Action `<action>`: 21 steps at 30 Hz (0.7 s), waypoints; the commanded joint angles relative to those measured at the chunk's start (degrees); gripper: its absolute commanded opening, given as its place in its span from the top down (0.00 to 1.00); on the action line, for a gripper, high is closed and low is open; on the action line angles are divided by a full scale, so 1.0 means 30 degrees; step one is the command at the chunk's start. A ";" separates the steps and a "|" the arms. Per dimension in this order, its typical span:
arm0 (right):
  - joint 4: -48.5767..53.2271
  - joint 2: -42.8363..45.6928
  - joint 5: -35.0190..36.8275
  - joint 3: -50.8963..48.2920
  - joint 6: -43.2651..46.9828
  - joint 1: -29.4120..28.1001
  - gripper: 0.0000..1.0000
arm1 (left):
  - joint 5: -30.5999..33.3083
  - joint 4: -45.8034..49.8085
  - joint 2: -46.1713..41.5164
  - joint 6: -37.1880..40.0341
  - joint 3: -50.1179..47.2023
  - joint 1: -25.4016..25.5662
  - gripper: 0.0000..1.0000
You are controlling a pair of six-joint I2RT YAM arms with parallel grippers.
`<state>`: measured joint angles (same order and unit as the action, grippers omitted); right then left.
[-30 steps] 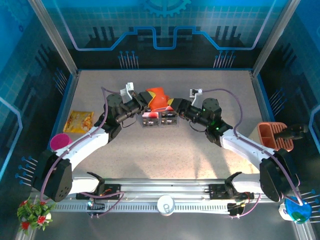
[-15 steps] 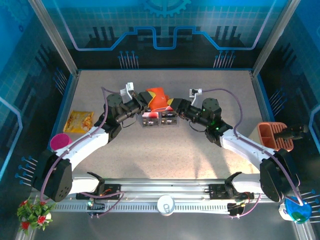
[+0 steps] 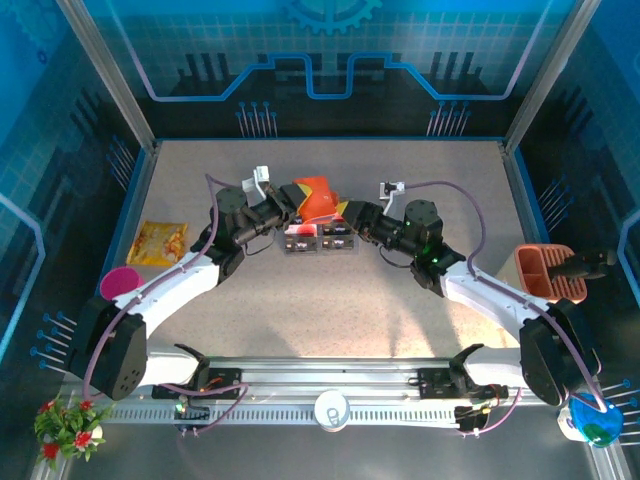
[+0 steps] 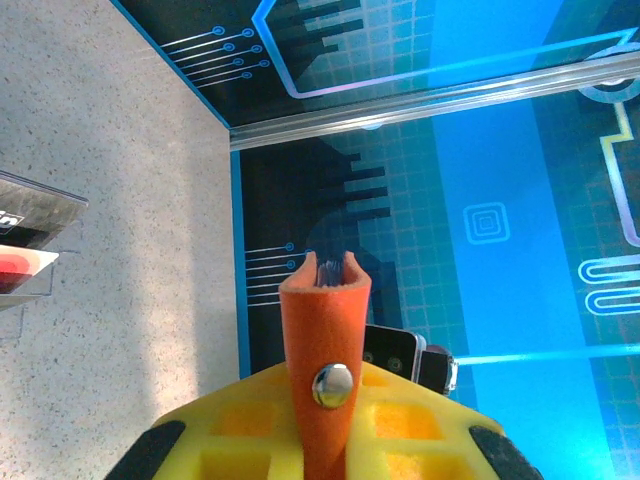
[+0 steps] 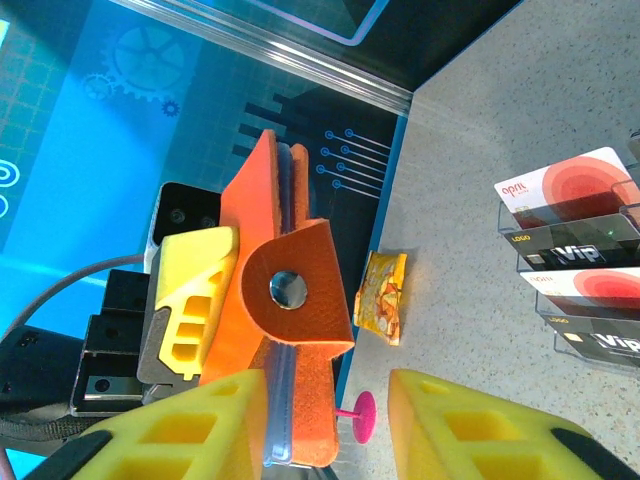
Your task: Put the credit cards into the card holder
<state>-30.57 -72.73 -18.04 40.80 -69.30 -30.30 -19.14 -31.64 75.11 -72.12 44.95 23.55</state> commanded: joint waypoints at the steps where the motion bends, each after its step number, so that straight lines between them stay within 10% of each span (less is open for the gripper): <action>1: -0.0657 -0.0281 0.0030 0.0021 -0.0220 0.0110 0.62 | 0.0124 -0.0959 0.0209 -0.0113 0.0508 0.0160 1.00; 21: -0.2437 -0.0973 -0.0861 0.0391 -0.1253 -0.0194 0.60 | 0.0153 -0.1173 0.0363 -0.0255 0.0473 0.0204 1.00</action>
<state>-34.63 -75.26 -19.40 41.69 -72.10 -30.33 -18.70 -32.10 75.94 -72.14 44.95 23.53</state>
